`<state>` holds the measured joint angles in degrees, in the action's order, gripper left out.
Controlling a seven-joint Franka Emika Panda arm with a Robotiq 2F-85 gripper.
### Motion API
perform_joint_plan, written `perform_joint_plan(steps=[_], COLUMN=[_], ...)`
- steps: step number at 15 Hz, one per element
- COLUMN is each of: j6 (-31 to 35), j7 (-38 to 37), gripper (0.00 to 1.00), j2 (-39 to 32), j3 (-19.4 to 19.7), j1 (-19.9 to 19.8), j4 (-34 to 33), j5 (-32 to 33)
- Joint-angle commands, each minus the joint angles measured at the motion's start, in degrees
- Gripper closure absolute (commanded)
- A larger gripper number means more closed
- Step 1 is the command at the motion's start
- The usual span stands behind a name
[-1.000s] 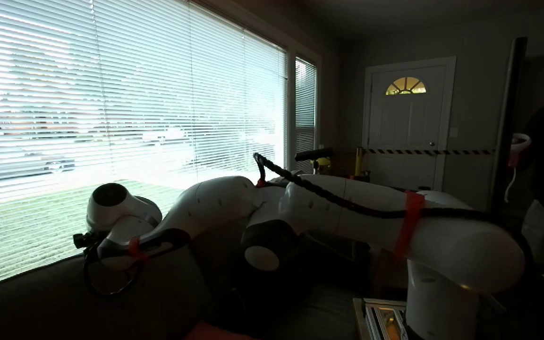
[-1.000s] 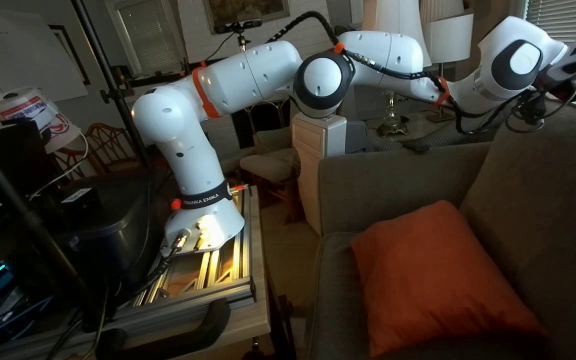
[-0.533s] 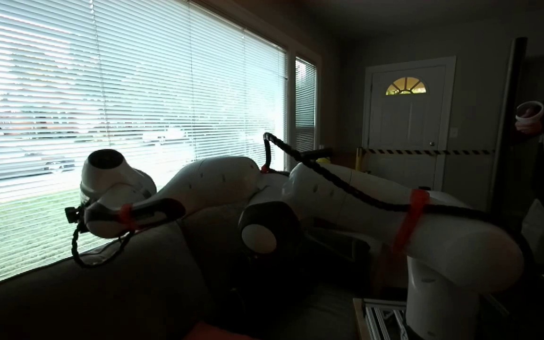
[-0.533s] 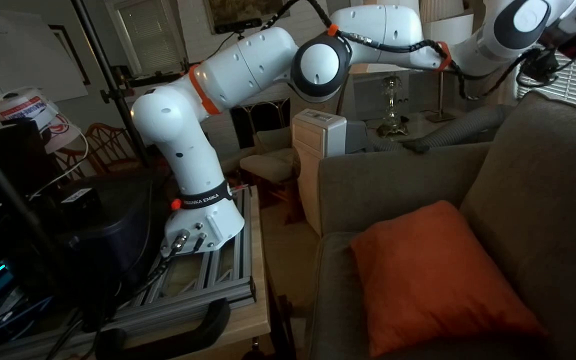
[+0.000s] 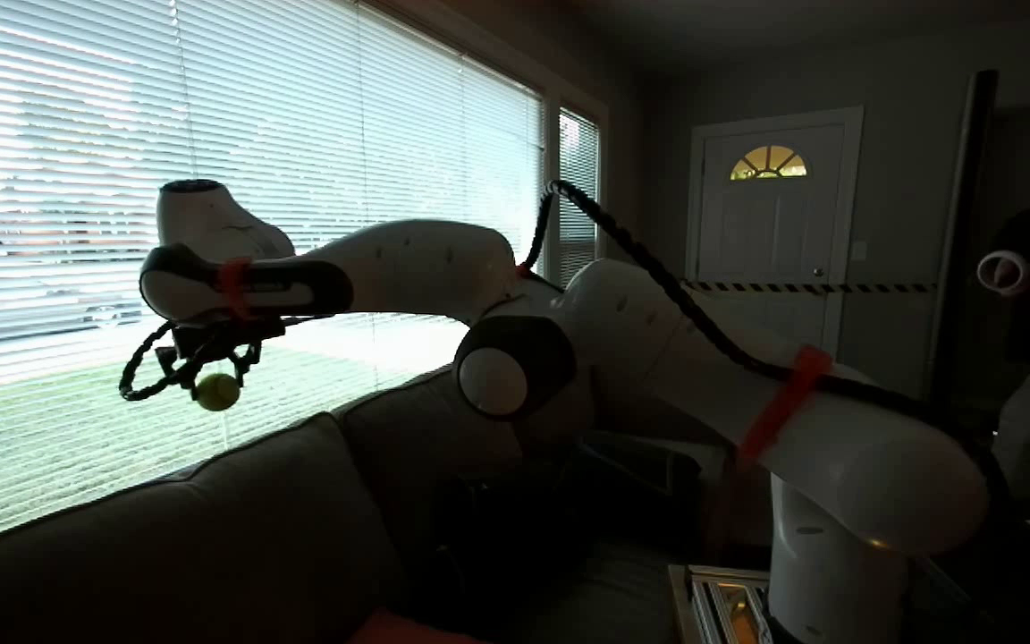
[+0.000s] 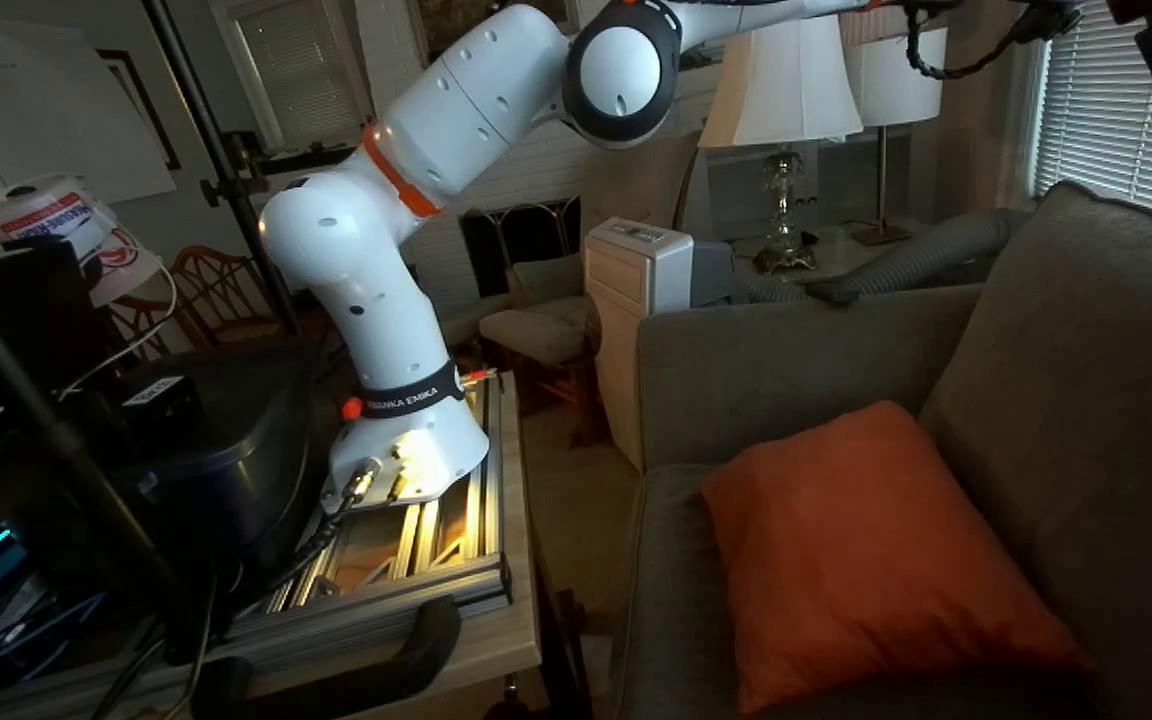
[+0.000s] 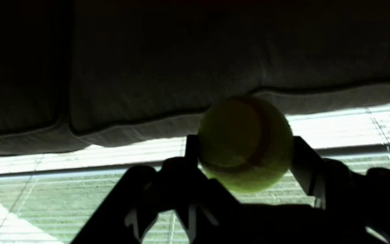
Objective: Move the orange pillow to the left then place the tennis ball on top of the orange pillow.
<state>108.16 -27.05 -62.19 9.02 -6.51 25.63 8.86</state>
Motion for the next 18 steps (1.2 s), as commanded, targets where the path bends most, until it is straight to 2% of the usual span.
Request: perform_joint_plan(steps=[1, 2, 4, 9, 10, 12, 14, 15, 18], j6=[-10.55, -13.35, -21.03, -36.78, -33.39, -36.12, -35.91, -35.60, -37.13], j7=[0.50, 0.17, 0.03, 1.32, 0.52, 0.54, 0.61, 1.23, 4.01], gripper=[0.58, 0.58, 0.58, 0.58, 0.33, 0.33, 0.33, 0.58, 0.58], j2=[1.79, 1.18, -3.62, -5.49, -6.67, -6.82, -6.14, -5.37, -3.63], j3=[1.01, 1.50, 1.51, -0.27, 0.53, 0.45, 0.45, -0.07, -1.24], j1=[-0.12, 0.05, -0.39, 0.10, 0.36, 0.54, 0.55, 0.47, 1.85], j4=[2.90, 2.75, -2.63, -1.31, -3.39, -2.91, -1.81, -1.20, 1.42], j5=[-0.62, -0.18, -0.41, -1.75, -0.58, -0.59, -0.59, -1.12, -1.75])
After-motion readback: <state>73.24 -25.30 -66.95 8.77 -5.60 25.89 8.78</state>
